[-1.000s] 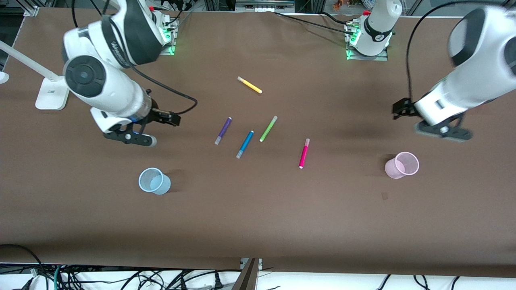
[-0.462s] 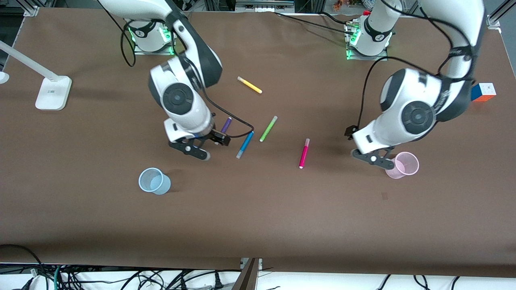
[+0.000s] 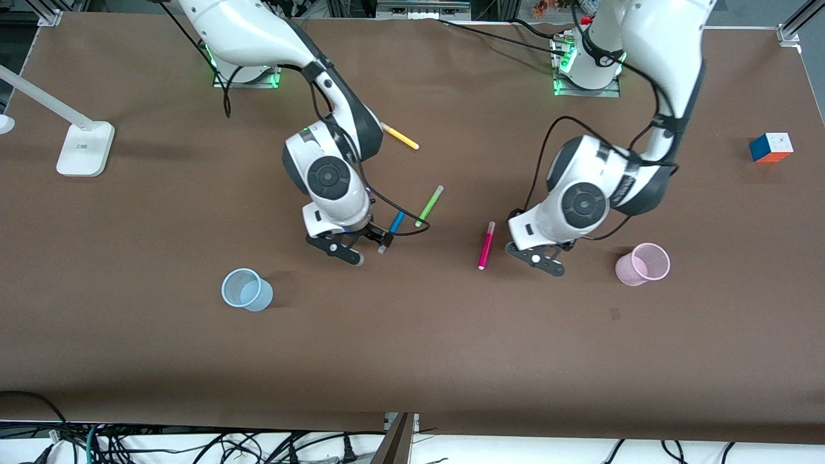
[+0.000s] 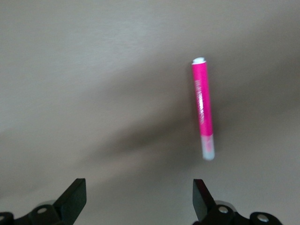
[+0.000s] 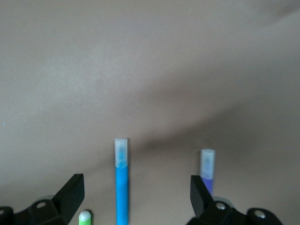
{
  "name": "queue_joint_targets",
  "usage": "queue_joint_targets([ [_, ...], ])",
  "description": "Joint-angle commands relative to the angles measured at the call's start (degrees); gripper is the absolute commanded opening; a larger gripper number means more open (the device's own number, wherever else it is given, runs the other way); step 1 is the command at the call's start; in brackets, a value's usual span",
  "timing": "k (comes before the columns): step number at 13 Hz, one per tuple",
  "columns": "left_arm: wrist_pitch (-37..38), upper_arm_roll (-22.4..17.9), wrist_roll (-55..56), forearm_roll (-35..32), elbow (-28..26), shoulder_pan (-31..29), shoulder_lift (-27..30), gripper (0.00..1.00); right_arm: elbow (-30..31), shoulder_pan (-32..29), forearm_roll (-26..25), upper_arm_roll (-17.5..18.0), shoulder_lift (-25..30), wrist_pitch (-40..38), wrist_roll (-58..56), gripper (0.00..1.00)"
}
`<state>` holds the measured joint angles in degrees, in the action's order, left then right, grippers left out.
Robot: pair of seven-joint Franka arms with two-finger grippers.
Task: Place pink and blue markers in matching cups
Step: 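Close the right gripper on the blue marker while the left gripper grasps the pink marker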
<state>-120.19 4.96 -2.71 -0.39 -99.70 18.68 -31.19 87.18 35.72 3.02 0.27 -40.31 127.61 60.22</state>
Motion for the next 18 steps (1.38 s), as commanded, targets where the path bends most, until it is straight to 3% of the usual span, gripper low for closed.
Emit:
queue_joint_targets([
  [1, -5.1, -0.5, 0.9, -0.6, -0.1, 2.8, -3.1, 1.0, -1.2, 1.3, 0.2, -0.5, -3.6, 4.9, 3.7, 1.0],
  [6, -14.5, -0.1, 1.6, -0.6, -6.4, 4.3, -3.6, 1.0, -1.3, 2.6, 0.4, -0.5, -7.2, 9.5, 4.6, 0.99],
  [10, -15.9, -0.1, 3.3, -0.6, -7.0, 5.7, -4.7, 0.99, -1.2, 4.1, 0.9, -0.5, -7.2, 10.1, 5.7, 0.96],
  [13, -16.5, -0.1, 3.7, -0.6, -6.8, 5.9, -5.1, 0.88, -1.1, 5.2, 0.9, -0.5, -7.2, 9.9, 7.2, 0.96],
  [14, -16.6, -0.1, 3.7, -0.6, -6.7, 5.9, -5.3, 0.77, -1.1, 5.2, 0.9, -0.5, -7.2, 9.8, 7.1, 0.94],
  [15, -16.6, -0.1, 3.7, -0.6, -6.6, 6.0, -5.3, 0.65, -1.0, 5.2, 0.8, -0.5, -7.2, 9.8, 6.5, 0.75],
  [16, -16.6, -0.1, 3.7, -0.6, -6.6, 6.0, -5.3, 0.5, -1.0, 5.1, 0.8, -0.5, -7.2, 9.8, 6.6, 0.31],
  [17, -16.6, -0.1, 3.7, -0.6, -6.6, 6.0, -5.3, 0.38, -0.8, 5.1, 0.8, -0.5, -7.2, 9.8, 6.5, 0.08],
  [18, -16.6, -0.1, 3.7, -0.6, -6.6, 6.0, -5.3, 0.27, -0.7, 5.1, 0.6, -0.5, -7.2, 9.8, 6.4, 0.02],
])
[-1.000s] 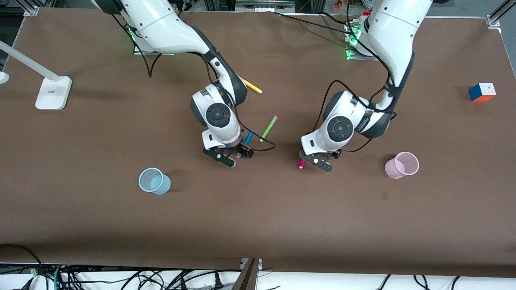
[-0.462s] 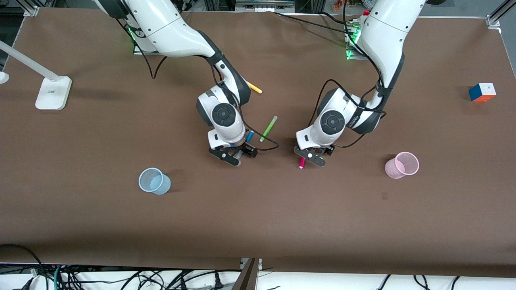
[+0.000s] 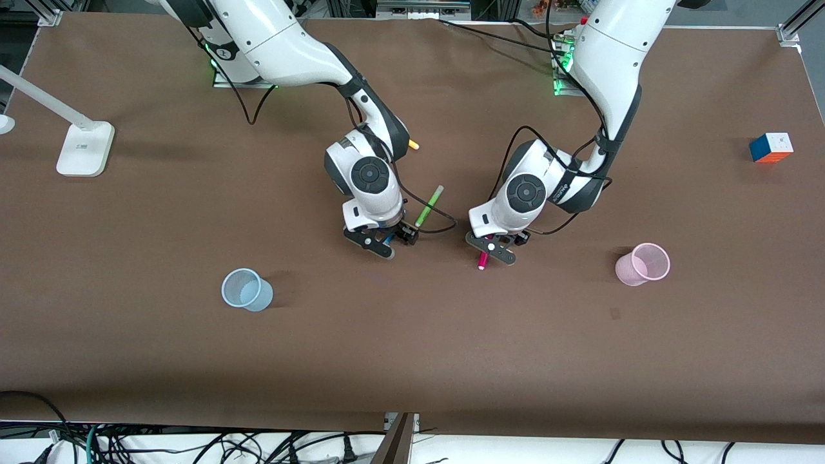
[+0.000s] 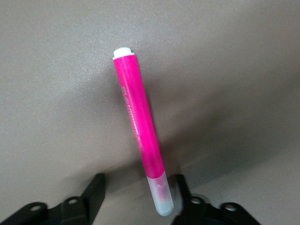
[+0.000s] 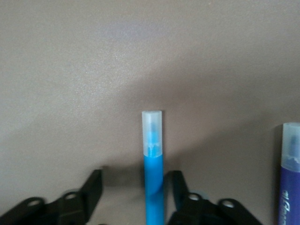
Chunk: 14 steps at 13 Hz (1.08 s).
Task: Place pink and blue markers in matching cups
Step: 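Lift the blue marker with the right gripper while the left gripper lifts the pink marker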
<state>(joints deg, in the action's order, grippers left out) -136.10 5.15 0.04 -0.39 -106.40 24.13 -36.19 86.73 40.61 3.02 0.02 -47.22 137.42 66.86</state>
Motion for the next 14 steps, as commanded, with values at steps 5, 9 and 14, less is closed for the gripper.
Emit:
queue_joint_targets([
  [5, -0.4, -0.3, 0.8, -0.8, 0.1, 0.8, -0.2, 0.0, 0.1, -0.4, 0.1, -0.7, 0.2, -0.4, -2.5, 0.0],
  [9, 5.0, -0.7, 0.2, -1.4, 1.1, 0.2, 2.6, 0.01, -0.3, -4.6, 0.9, -1.0, 8.0, -14.4, -11.1, 0.0],
  [14, 26.6, -1.4, -8.5, -1.7, 10.0, -5.1, 5.2, 0.02, -0.2, -14.2, 8.0, -1.2, 17.9, -29.6, -27.3, 0.0],
])
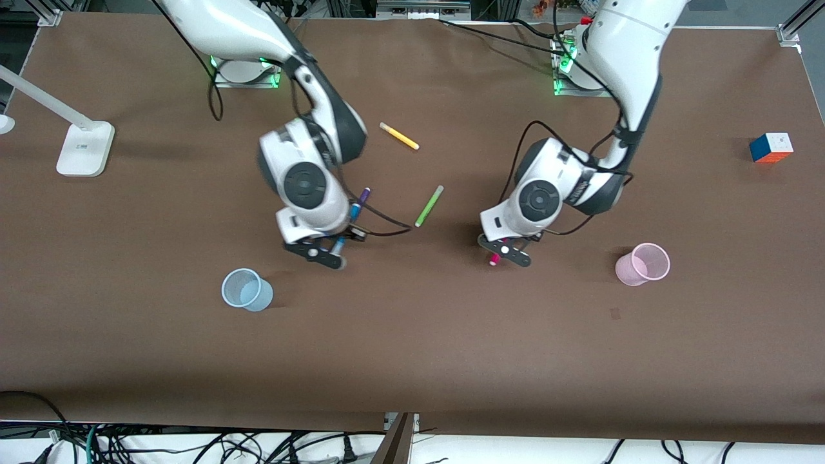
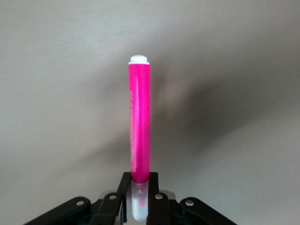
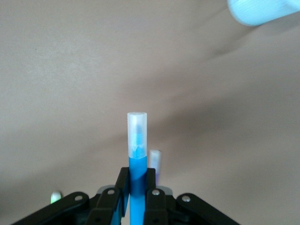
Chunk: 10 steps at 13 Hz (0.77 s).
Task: Place pink and blue markers in matching cups
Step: 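Lift the blue marker with the right gripper while the left gripper lifts the pink marker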
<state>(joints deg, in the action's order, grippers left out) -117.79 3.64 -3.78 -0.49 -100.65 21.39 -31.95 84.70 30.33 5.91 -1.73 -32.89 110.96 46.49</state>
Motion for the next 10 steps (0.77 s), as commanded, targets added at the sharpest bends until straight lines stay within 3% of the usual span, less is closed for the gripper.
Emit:
queue_joint_targets([
  [1, 13.9, -0.1, -6.3, -3.9, 7.5, -3.4, 0.9, 0.02, 1.8, -6.9, 7.2, 0.6, 4.8, -5.4, -10.7, 0.0],
  [4, 26.5, 0.0, -11.9, -14.9, 14.2, -3.9, 0.8, 0.05, 1.8, -14.2, 10.7, 0.6, 6.4, -10.0, -20.8, 0.0],
  [6, 31.5, -0.1, -18.2, -22.4, 15.4, -4.4, 0.8, 0.05, 2.0, -20.3, 17.1, 0.7, 5.7, -10.2, -28.3, 0.0],
  [10, 34.0, -0.1, -28.9, -41.0, 15.2, -5.4, 0.4, 0.05, 1.5, -28.7, 33.0, 0.7, 1.0, -10.1, -34.3, 0.0],
])
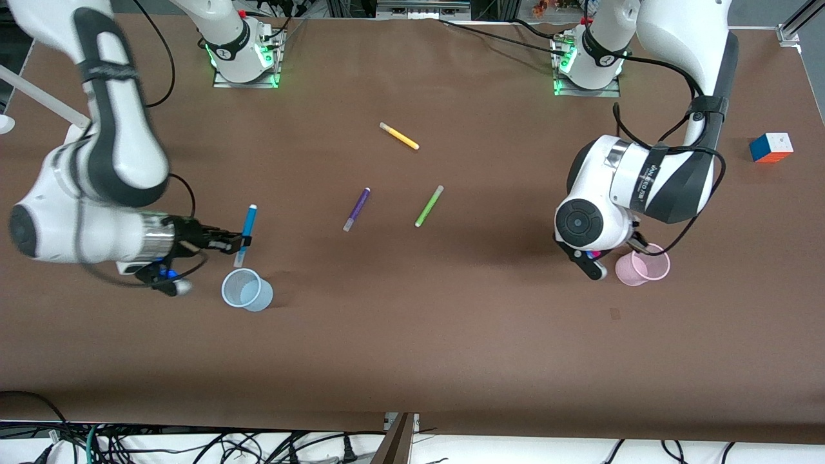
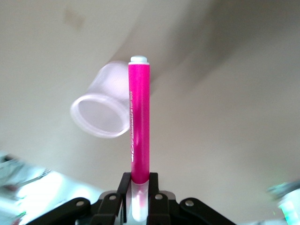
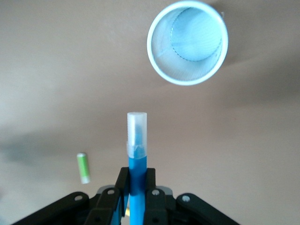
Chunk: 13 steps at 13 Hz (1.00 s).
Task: Place pink and blue markers in matching cups
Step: 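Lower the blue marker into the blue cup while the left gripper lowers pink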
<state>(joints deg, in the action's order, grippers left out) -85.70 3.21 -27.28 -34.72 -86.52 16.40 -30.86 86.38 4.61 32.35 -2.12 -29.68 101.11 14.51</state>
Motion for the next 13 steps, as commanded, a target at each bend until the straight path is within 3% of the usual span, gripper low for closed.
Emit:
queue_joint_targets([
  [1, 2.2, 0.2, -7.6, -10.2, 0.8, -0.5, -0.8, 0.06, -0.2, -4.2, 9.7, 1.1, -3.4, 0.0, -2.1, 0.0],
  [4, 2.1, 0.2, -10.7, -17.5, 0.4, -2.4, -2.4, 0.07, -0.3, -5.4, 18.1, 1.1, -7.0, 0.4, -1.1, 0.0],
  [7, 0.5, 0.4, -10.3, -20.4, 0.2, -5.7, -4.7, 0.09, -2.3, -5.5, 18.7, 1.1, -9.3, 0.6, 5.3, 0.0],
  [11, -2.0, 0.7, -9.9, -19.0, -3.8, -7.2, -5.1, 0.08, -3.1, -7.2, 18.8, 1.1, -11.0, 0.9, 6.0, 0.0],
  [13, -4.0, 0.8, -9.9, -18.8, -5.1, -7.4, -5.1, 0.08, -3.1, -7.9, 21.2, 1.1, -11.9, 1.6, 5.1, 0.0],
])
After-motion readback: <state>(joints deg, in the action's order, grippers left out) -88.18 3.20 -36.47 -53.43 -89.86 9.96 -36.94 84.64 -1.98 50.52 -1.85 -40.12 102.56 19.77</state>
